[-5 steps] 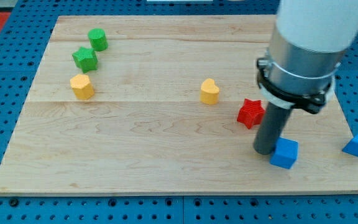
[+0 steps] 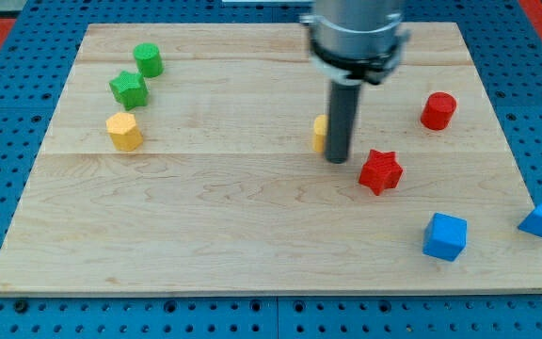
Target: Push the red star slightly to the down
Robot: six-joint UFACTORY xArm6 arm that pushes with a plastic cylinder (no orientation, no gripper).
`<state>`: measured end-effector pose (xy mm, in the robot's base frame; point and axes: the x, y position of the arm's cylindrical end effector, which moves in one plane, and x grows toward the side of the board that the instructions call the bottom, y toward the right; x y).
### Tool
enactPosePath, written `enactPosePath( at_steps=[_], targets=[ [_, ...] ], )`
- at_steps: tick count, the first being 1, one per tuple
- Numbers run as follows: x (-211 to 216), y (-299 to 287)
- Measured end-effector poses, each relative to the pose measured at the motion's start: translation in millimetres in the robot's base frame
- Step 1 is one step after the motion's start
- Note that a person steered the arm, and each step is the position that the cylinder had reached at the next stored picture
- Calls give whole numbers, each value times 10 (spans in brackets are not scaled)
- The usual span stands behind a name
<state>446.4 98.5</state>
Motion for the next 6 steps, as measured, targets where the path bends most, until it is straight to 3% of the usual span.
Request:
enactPosePath(
  at_steps=[6],
  targets=[
    [437,252]
  ],
)
